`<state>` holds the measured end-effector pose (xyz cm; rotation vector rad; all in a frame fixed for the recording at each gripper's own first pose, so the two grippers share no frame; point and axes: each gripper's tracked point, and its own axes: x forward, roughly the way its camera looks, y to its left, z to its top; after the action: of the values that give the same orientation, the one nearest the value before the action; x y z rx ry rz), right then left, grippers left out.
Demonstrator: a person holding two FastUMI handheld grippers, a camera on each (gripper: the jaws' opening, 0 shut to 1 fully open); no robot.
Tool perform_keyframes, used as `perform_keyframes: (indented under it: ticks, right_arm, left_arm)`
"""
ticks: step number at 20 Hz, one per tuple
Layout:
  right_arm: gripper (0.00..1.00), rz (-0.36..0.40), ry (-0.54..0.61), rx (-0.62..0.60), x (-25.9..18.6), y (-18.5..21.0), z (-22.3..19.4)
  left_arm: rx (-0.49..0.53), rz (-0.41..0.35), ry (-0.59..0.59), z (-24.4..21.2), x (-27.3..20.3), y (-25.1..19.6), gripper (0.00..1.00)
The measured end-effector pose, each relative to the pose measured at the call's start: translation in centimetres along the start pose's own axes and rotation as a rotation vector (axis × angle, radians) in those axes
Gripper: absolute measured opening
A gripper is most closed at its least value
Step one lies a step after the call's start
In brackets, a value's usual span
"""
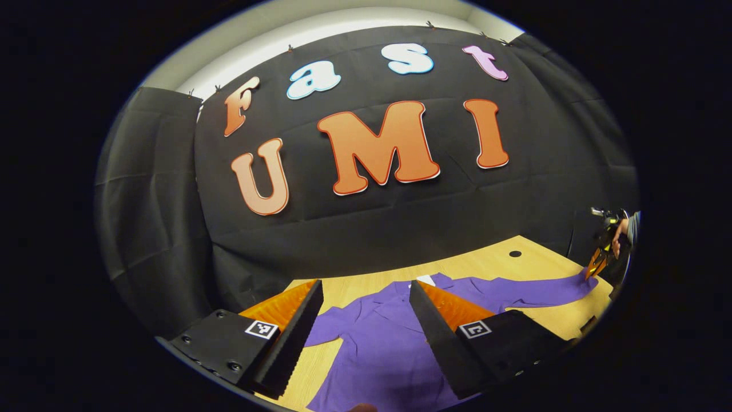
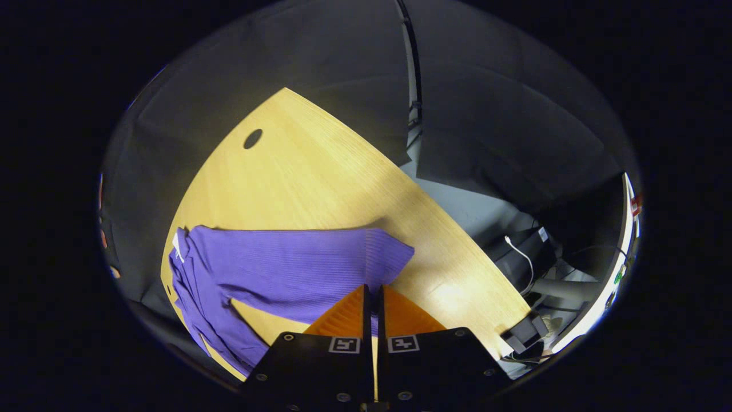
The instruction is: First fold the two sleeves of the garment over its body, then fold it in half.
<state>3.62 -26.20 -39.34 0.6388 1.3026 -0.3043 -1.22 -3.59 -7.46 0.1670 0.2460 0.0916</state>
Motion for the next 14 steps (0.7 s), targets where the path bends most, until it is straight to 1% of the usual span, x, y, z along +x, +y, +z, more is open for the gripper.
perform_keyframes:
  ticks: [3,5,6,8,11,12,14]
  right_arm:
    - [0.03,0.023,-0.058,-0.032,-3.5,3.8,0.2]
    - [0.03,0.059,-0.109,-0.099,-6.9,8.5,-0.4]
    - [0.03,0.059,-0.119,-0.115,-7.7,9.8,-0.8]
    - [0.03,0.085,-0.138,-0.150,-9.5,13.1,-1.6]
    - [0.03,0.113,-0.168,-0.255,-12.7,18.5,-3.0]
    - [0.03,0.116,-0.175,-0.297,-13.9,21.1,-3.6]
    - [0.03,0.136,-0.182,-0.340,-15.2,23.9,-4.4]
  left_arm:
    - [-0.012,-0.029,-0.005,-0.4,1.1,2.5,0.99]
    - [-0.023,-0.043,0.011,-1.5,2.3,5.3,0.99]
    - [-0.015,-0.034,0.009,-1.8,2.6,6.4,0.99]
    - [-0.016,-0.023,0.007,-2.5,2.9,8.0,0.99]
    - [-0.047,-0.016,0.024,-4.0,3.7,10.4,0.99]
    - [-0.064,0.002,0.042,-4.9,4.0,12.1,0.99]
    - [-0.085,0.017,0.060,-5.9,4.3,13.6,0.99]
